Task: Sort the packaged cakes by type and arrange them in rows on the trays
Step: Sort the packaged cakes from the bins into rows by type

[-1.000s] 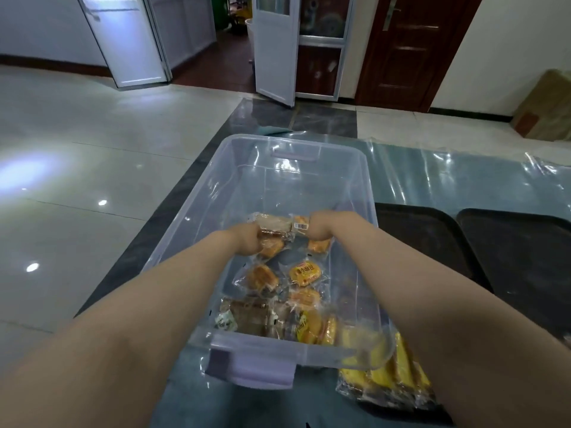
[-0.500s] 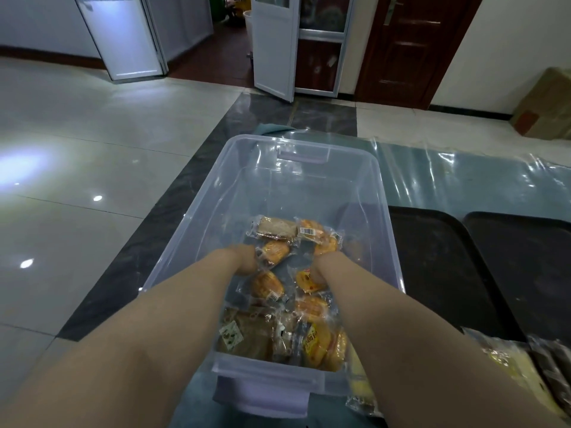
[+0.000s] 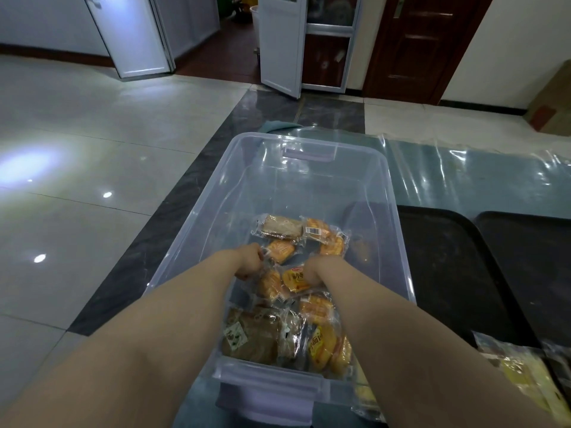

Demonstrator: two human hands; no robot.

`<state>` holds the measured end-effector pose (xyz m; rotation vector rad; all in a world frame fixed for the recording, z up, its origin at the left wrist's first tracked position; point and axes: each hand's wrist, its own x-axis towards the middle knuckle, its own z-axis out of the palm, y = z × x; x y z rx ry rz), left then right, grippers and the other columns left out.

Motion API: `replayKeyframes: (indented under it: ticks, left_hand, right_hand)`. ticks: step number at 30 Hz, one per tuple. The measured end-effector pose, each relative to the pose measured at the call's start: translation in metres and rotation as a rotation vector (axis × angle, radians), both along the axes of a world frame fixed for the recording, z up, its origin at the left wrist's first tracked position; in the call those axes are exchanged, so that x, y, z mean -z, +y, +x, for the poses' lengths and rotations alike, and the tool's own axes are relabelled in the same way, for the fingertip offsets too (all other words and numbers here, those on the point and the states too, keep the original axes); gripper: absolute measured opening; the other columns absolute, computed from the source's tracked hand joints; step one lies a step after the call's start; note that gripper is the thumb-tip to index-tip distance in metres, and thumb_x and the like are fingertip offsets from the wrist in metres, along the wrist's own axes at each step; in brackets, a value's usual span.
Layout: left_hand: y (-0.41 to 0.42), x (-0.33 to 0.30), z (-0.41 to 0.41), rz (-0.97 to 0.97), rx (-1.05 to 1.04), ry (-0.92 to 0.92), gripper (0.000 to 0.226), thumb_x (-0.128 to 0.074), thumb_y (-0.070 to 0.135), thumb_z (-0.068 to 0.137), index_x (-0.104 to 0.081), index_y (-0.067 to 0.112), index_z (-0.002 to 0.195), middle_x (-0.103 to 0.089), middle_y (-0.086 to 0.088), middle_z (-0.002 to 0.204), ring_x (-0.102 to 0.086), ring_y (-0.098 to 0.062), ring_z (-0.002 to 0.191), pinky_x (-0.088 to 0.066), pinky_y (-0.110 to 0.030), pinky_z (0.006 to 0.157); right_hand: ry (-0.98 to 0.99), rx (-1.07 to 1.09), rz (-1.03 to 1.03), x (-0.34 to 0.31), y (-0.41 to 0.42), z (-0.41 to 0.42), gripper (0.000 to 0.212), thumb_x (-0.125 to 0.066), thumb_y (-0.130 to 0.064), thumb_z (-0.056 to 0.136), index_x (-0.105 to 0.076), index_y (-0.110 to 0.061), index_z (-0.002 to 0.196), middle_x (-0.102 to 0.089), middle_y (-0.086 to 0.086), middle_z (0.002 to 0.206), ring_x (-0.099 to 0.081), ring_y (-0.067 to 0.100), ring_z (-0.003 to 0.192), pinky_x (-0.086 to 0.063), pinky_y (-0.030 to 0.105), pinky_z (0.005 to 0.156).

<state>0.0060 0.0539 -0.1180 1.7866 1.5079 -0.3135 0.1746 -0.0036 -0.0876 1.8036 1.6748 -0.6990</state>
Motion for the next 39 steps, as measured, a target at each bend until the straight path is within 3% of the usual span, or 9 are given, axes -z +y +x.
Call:
replayKeyframes:
  ticks: [2, 5, 13, 18, 23, 28, 30, 34, 39]
  left_hand:
    - [0.000, 0.001, 0.000, 0.020, 0.005, -0.007, 0.023, -0.053, 0.011, 0.097, -0.051, 0.011, 0.120, -0.053, -0.007, 0.096, -0.057, -0.020, 0.077, -0.051, -0.026, 0.058]
    - [0.002, 0.002, 0.001, 0.078, 0.016, -0.006, 0.014, -0.053, 0.009, 0.097, -0.054, 0.012, 0.111, -0.058, -0.011, 0.099, -0.059, -0.022, 0.080, -0.052, -0.027, 0.060]
    - [0.011, -0.001, 0.004, 0.250, 0.042, 0.003, 0.011, -0.058, 0.018, 0.093, -0.063, 0.015, 0.103, -0.062, -0.006, 0.102, -0.058, -0.023, 0.092, -0.042, -0.027, 0.076]
    - [0.014, 0.001, 0.003, 0.269, 0.004, -0.045, 0.008, -0.059, 0.015, 0.092, -0.062, 0.016, 0.099, -0.065, -0.008, 0.107, -0.055, -0.021, 0.090, -0.044, -0.027, 0.079]
    - [0.015, -0.002, 0.005, 0.296, -0.075, -0.128, 0.009, -0.057, 0.011, 0.090, -0.058, 0.019, 0.086, -0.061, -0.002, 0.091, -0.056, -0.022, 0.089, -0.044, -0.029, 0.080]
    - [0.017, -0.008, 0.008, 0.326, -0.177, -0.221, 0.011, -0.054, 0.013, 0.092, -0.057, 0.020, 0.084, -0.062, -0.001, 0.089, -0.057, -0.020, 0.087, -0.040, -0.028, 0.077]
    - [0.018, -0.008, 0.008, 0.330, -0.195, -0.245, 0.008, -0.053, 0.013, 0.092, -0.058, 0.019, 0.089, -0.062, -0.002, 0.090, -0.058, -0.021, 0.088, -0.041, -0.029, 0.076]
    - [0.018, -0.011, 0.009, 0.342, -0.167, -0.251, 0.005, -0.055, 0.014, 0.092, -0.058, 0.017, 0.089, -0.060, -0.001, 0.084, -0.056, -0.019, 0.080, -0.039, -0.027, 0.065]
    - [0.020, -0.014, 0.013, 0.381, -0.136, -0.247, 0.005, -0.056, 0.015, 0.091, -0.059, 0.017, 0.089, -0.061, -0.002, 0.086, -0.056, -0.021, 0.082, -0.039, -0.028, 0.070]
  right_hand:
    - [0.021, 0.007, -0.012, 0.000, 0.000, -0.001, 0.046, -0.039, -0.001, 0.097, -0.042, 0.006, 0.141, -0.045, 0.024, 0.134, -0.045, 0.025, 0.093, -0.042, 0.031, 0.079]
    - [0.030, -0.030, -0.035, 0.001, 0.002, -0.001, 0.048, -0.041, 0.001, 0.096, -0.040, 0.006, 0.143, -0.039, 0.021, 0.103, -0.041, 0.020, 0.071, -0.043, 0.029, 0.073]
    - [0.035, -0.020, 0.025, 0.004, 0.009, -0.002, 0.006, -0.048, -0.002, 0.095, -0.052, -0.005, 0.099, -0.044, 0.007, 0.077, -0.051, 0.022, 0.073, -0.045, 0.028, 0.069]
    - [0.041, 0.053, 0.069, 0.005, 0.015, -0.002, 0.021, -0.047, -0.002, 0.094, -0.045, -0.009, 0.074, -0.043, 0.004, 0.077, -0.043, 0.015, 0.061, -0.039, 0.022, 0.053]
    - [0.068, 0.089, 0.135, -0.009, 0.023, -0.001, 0.006, -0.048, -0.005, 0.095, -0.054, -0.006, 0.095, -0.053, 0.007, 0.088, -0.048, 0.017, 0.068, -0.044, 0.029, 0.066]
    - [0.121, 0.125, 0.286, -0.022, 0.033, 0.001, 0.042, -0.045, -0.011, 0.098, -0.049, -0.006, 0.140, -0.057, 0.013, 0.134, -0.057, 0.029, 0.116, -0.048, 0.035, 0.093]
    - [0.116, 0.103, 0.317, -0.029, 0.036, 0.002, 0.036, -0.047, -0.013, 0.099, -0.056, -0.005, 0.133, -0.058, 0.014, 0.134, -0.058, 0.030, 0.116, -0.048, 0.035, 0.094]
    - [0.118, 0.119, 0.329, -0.042, 0.037, 0.009, 0.024, -0.053, -0.005, 0.093, -0.063, -0.002, 0.114, -0.064, 0.014, 0.112, -0.056, 0.028, 0.086, -0.044, 0.031, 0.073]
    - [0.132, 0.167, 0.396, -0.057, 0.038, 0.019, 0.023, -0.048, -0.005, 0.094, -0.061, 0.000, 0.112, -0.063, 0.015, 0.116, -0.058, 0.030, 0.096, -0.042, 0.030, 0.073]
